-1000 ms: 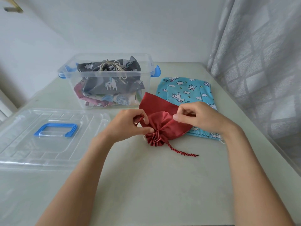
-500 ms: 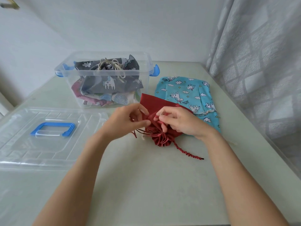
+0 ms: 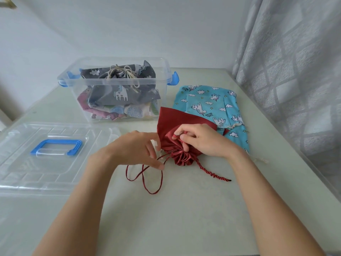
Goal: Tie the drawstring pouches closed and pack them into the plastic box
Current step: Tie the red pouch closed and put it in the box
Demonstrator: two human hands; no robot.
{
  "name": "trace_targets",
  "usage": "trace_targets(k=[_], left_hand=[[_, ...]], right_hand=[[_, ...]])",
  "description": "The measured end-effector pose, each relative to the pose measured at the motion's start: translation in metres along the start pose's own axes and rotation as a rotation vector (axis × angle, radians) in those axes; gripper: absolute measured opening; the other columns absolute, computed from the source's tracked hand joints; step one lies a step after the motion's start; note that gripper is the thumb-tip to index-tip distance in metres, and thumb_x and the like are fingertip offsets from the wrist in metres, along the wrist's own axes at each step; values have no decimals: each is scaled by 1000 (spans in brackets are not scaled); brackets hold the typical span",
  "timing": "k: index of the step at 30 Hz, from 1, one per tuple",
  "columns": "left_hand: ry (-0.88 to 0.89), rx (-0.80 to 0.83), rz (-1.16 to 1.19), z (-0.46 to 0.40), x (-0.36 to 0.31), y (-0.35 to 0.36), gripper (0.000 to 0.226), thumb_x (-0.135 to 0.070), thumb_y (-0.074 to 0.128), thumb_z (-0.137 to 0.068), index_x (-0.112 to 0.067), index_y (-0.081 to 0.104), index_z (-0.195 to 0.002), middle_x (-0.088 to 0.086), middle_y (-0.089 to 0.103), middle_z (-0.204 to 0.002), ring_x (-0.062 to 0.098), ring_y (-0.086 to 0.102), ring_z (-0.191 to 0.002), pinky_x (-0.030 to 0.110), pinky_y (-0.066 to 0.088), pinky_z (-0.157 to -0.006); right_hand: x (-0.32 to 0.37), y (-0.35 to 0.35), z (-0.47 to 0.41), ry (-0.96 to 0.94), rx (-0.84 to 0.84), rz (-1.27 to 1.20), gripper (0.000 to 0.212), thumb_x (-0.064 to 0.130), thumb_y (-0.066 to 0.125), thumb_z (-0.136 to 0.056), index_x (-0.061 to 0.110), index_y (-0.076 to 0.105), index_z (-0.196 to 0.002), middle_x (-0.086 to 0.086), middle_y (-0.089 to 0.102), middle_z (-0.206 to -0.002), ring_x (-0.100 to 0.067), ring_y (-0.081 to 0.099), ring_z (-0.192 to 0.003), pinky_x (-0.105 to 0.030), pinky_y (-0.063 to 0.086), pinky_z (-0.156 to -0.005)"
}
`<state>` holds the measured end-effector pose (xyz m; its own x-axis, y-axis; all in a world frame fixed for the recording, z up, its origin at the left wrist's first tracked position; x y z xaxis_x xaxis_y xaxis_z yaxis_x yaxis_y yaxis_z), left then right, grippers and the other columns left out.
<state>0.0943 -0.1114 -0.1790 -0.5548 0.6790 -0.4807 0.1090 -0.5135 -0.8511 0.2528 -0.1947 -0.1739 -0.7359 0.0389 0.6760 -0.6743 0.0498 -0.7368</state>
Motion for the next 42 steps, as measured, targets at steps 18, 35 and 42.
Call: trace_targets(k=[18,35,42], left_hand=[[199,-424,-245,-13,-18,3,11,-26,55,-86,-22,63,-92,-13,49,-83,11,51,-72,23,35,-59],[147,-20,673,0,-9,-6,22,-21,43,-96,-10,57,-84,-2,42,-63,10,54,-58,19,50,-64],[-20,-174,482,0,-3,-13,46,-52,36,-91,-22,71,-94,-14,42,-54,1,41,-49,17,32,-55]], right_hand=[[-12,-16,2,-3,-160,292,21,17,43,-96,30,56,-105,3,58,-66,-14,47,-53,-34,40,-58],[-2,-16,-2,-135,-439,658,23,14,39,-96,23,55,-111,-2,66,-77,-25,55,-61,-31,37,-52],[-10,-25,3,-124,-481,672,26,13,39,-97,24,57,-112,-2,69,-85,-25,59,-65,-29,35,-53]])
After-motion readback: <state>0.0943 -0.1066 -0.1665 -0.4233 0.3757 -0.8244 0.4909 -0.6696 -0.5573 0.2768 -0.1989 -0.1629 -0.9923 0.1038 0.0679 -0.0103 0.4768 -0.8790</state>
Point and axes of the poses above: each hand's wrist, its own z-axis away from the middle knuckle, its own y-axis out of the palm, x = y × z, the point moved 4 cm from there along -z, towards the middle knuckle
